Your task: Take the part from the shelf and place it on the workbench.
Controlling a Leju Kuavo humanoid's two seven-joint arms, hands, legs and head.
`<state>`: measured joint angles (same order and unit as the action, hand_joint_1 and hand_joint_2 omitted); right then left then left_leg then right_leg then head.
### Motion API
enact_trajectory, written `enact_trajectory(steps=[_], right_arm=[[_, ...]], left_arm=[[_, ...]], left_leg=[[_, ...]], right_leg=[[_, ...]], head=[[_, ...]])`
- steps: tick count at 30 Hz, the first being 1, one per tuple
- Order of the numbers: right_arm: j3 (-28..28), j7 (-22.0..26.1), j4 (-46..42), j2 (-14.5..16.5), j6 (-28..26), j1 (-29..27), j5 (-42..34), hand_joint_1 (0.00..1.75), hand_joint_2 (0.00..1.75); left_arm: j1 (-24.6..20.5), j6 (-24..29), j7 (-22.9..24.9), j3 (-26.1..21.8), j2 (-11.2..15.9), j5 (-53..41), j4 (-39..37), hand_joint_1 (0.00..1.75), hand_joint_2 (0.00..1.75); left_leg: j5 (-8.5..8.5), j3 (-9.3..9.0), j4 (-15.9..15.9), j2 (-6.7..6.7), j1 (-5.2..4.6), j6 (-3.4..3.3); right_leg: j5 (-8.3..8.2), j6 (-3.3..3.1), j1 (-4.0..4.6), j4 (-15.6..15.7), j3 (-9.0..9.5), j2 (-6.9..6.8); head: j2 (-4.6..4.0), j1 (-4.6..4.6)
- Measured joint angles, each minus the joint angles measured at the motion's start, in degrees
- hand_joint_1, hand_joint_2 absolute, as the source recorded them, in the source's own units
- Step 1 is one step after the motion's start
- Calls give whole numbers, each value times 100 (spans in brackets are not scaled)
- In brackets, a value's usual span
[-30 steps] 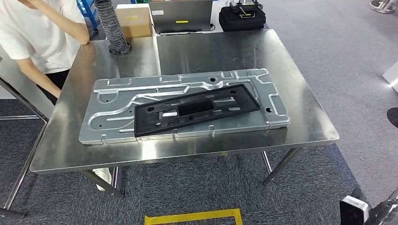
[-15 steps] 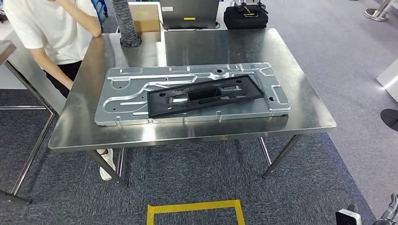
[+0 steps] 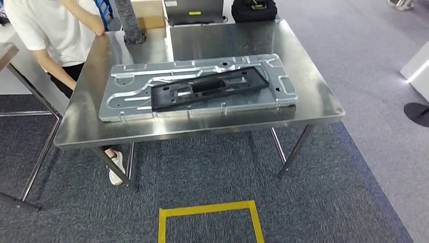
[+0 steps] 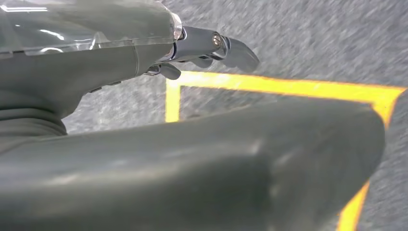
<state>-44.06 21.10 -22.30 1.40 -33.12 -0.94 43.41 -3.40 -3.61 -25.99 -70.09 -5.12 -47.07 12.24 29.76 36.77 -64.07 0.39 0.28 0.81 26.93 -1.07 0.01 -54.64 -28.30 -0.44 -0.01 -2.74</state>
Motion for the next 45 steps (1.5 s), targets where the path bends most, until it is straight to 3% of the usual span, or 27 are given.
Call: enact_trajectory(steps=[2,3,4,6,8,10,12,14,16,17,18,19,21,22,24,25,27,29,31,32,33,35,37,39,40,42,45], right_arm=[[47,-611,317,1,635,50,264,0,0],[88,-972,445,4,1041,70,364,0,0],[126,-1327,550,10,1435,90,424,0,0],[167,-1932,713,32,2028,123,453,0,0],[172,-2227,810,64,2268,147,442,0,0],[175,-2308,876,88,2381,168,430,0,0],[177,-2397,933,94,2564,183,406,0,0],[175,-2487,978,108,2762,185,365,0,0],[173,-2508,1007,142,2917,197,339,0,0],[172,-2480,1018,163,2988,207,337,0,0],[172,-2434,1028,187,3056,219,341,0,0],[172,-2377,1037,211,3114,232,346,0,0],[172,-2253,1050,254,3211,267,351,0,0],[172,-2190,1053,269,3248,291,345,0,0],[169,-2060,1057,297,3304,347,321,0,0],[168,-1996,1060,312,3322,367,312,0,0],[166,-1919,1072,348,3370,385,341,0,0],[171,-1912,1084,371,3432,391,426,0,0],[177,-1923,1090,378,3450,387,487,0,0],[178,-1930,1090,378,3436,385,488,0,0],[176,-1935,1091,379,3414,385,480,0,0],[171,-1940,1091,380,3364,394,449,0,0],[166,-1925,1091,380,3338,401,436,0,0],[162,-1895,1091,381,3334,405,432,0,0],[160,-1879,1091,382,3329,408,428,0,0],[151,-1858,1091,381,3306,410,421,0,0],[131,-1853,1091,379,3257,397,419,0,0]], left_arm=[[-2,21,39,2,-21,-56,0,0,0],[-3,32,63,5,-22,-98,0,0,0],[-3,39,87,13,-22,-146,0,0,0],[-13,43,130,39,-21,-242,0,0,0],[-38,41,157,60,-21,-299,0,0,0],[-54,34,169,66,-22,-330,0,0,0],[-51,28,182,78,-27,-364,0,0,0],[-51,24,198,102,-32,-396,0,0,0],[-50,21,204,122,-30,-408,0,0,0],[-47,21,202,128,-26,-408,0,0,0],[-45,22,198,132,-20,-408,0,0,0],[-46,25,191,135,-14,-408,0,0,0],[-50,29,177,138,-4,-408,0,0,0],[-51,30,169,140,0,-414,0,0,0],[-56,31,155,146,11,-436,0,0,0],[-59,31,148,149,20,-449,0,0,0],[-56,34,131,150,45,-470,0,0,0],[-41,37,105,150,68,-486,0,0,0],[-30,38,73,149,76,-491,0,0,0],[-26,37,60,148,79,-491,0,0,0],[-26,35,52,148,81,-491,0,0,0],[-27,32,44,148,91,-491,0,0,0],[-42,29,31,148,104,-491,0,0,0],[-74,22,2,148,113,-491,1,0,0],[-87,18,-16,148,116,-491,1,0,0],[-88,10,-46,148,115,-491,0,0,0],[-82,-5,-68,147,114,-491,0,0,0]], left_leg=[[449,127,-719,-1,4,26],[458,106,-923,0,5,35],[335,-2,-946,0,5,39],[39,-514,-418,-1,5,28],[92,-1109,429,-3,-10,-17],[221,-1313,823,-3,-35,-95],[126,-1226,830,15,-28,-186],[-25,-1090,840,38,-11,-266],[-170,-914,832,46,-13,-300],[-242,-814,824,48,-16,-297],[-314,-711,809,51,-19,-288],[-382,-605,788,54,-19,-275],[-507,-407,735,56,-18,-243],[-561,-329,710,53,-23,-221],[-674,-224,678,57,-29,-159],[-731,-190,677,60,-26,-121],[-802,-130,669,49,-8,-45],[-511,-14,440,23,10,9],[97,169,-196,12,27,42],[320,237,-566,12,31,55],[403,254,-851,12,32,64],[180,43,-933,13,32,63],[-49,-523,-310,17,28,35],[73,-1062,485,21,7,-22],[162,-1182,717,21,-8,-58],[147,-1158,826,25,-12,-146],[-21,-1033,858,41,19,-258]], right_leg=[[-134,-19,17,-32,-203,-4],[-200,-16,23,-58,-313,-9],[-263,-7,23,-91,-427,-11],[-377,27,18,-187,-654,-13],[-469,79,27,-286,-810,-12],[-568,135,31,-319,-863,-14],[-619,196,18,-325,-891,-6],[-252,260,-8,-599,-996,15],[389,316,-44,-1273,-1152,22],[580,338,-59,-1633,-1200,22],[624,353,-71,-1884,-1190,22],[536,359,-81,-1963,-1099,22],[251,340,-91,-1538,-630,22],[217,314,-83,-1107,-278,24],[345,253,-50,-303,270,28],[409,220,-24,-98,378,29],[359,143,-8,-11,329,3],[228,42,-16,8,212,-63],[95,-19,-2,5,44,-115],[27,-26,10,-7,-53,-132],[-38,-24,20,-29,-159,-143],[-156,-12,29,-103,-387,-159],[-248,17,35,-203,-591,-162],[-329,69,48,-293,-718,-167],[-375,99,50,-314,-752,-173],[-455,168,35,-323,-789,-171],[-137,266,6,-554,-883,-68]], head=[[1,-1],[1,-1],[1,-1],[1,-1],[2,-1],[3,-1],[2,1],[1,1],[1,1],[1,1],[1,1],[1,0],[1,0],[1,0],[1,0],[1,0],[1,0],[1,0],[1,-1],[1,-1],[1,-1],[1,-1],[1,-1],[1,-1],[1,-1],[1,-1],[1,0]])
